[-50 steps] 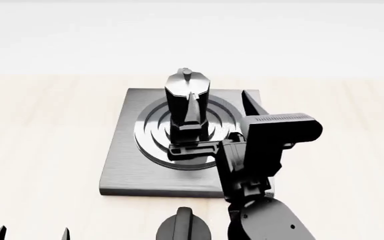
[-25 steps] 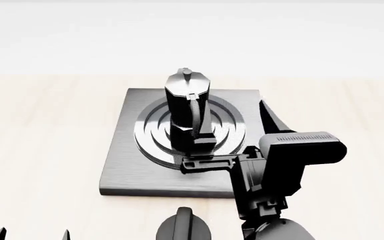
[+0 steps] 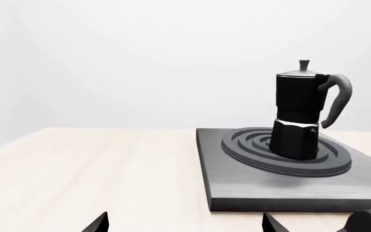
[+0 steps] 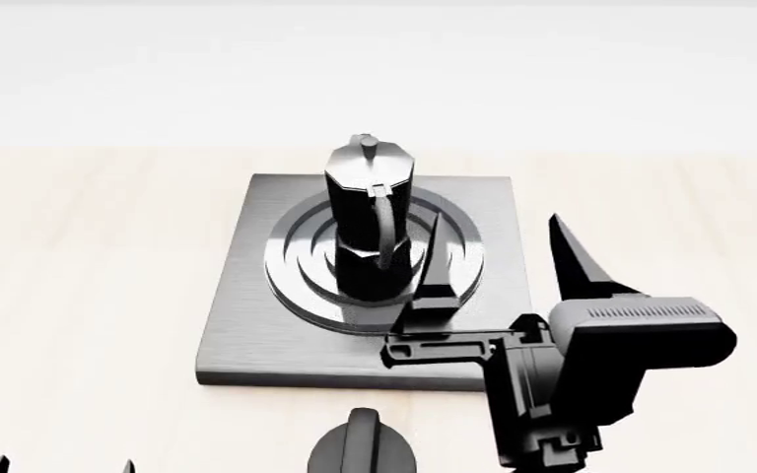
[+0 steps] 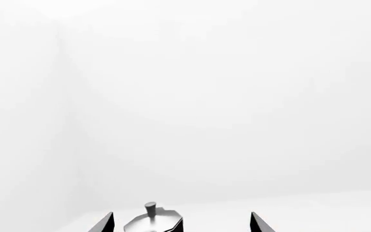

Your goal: Put the moka pot on the stove.

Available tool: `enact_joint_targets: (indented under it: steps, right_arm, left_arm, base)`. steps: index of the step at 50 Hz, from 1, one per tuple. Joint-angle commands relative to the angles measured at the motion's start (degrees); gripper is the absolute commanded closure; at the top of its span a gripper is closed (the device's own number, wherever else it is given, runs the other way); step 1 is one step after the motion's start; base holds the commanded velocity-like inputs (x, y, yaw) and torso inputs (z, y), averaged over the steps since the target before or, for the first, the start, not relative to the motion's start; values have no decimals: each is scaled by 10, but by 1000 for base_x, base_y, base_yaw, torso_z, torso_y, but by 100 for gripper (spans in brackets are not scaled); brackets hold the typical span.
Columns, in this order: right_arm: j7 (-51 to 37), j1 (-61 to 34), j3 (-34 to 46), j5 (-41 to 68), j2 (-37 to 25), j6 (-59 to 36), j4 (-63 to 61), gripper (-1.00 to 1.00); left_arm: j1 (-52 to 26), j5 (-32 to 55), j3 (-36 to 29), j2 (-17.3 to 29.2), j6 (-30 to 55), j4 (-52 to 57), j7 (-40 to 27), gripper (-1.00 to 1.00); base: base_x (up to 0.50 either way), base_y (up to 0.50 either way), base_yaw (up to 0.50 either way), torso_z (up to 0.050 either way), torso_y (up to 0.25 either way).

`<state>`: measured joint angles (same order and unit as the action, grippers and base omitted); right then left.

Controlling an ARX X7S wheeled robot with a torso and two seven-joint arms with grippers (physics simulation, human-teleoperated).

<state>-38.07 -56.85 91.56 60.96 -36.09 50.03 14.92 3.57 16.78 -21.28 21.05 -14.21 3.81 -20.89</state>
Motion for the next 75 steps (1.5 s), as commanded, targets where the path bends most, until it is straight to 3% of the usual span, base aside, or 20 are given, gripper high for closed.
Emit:
enact_joint_targets:
  steps: [1,75]
  right_arm:
    - [-27,14,-5,-34,-20,5,-37,-100]
    - [-116,72,-88,-234,-52,33,-74,-100]
  left_arm:
    - [12,-1,1,4,-5,26,4,-100]
    - [12,8,-5,13,-5,30,-1,-100]
  base:
    - [0,0,0,0,0]
    - [0,0,0,0,0]
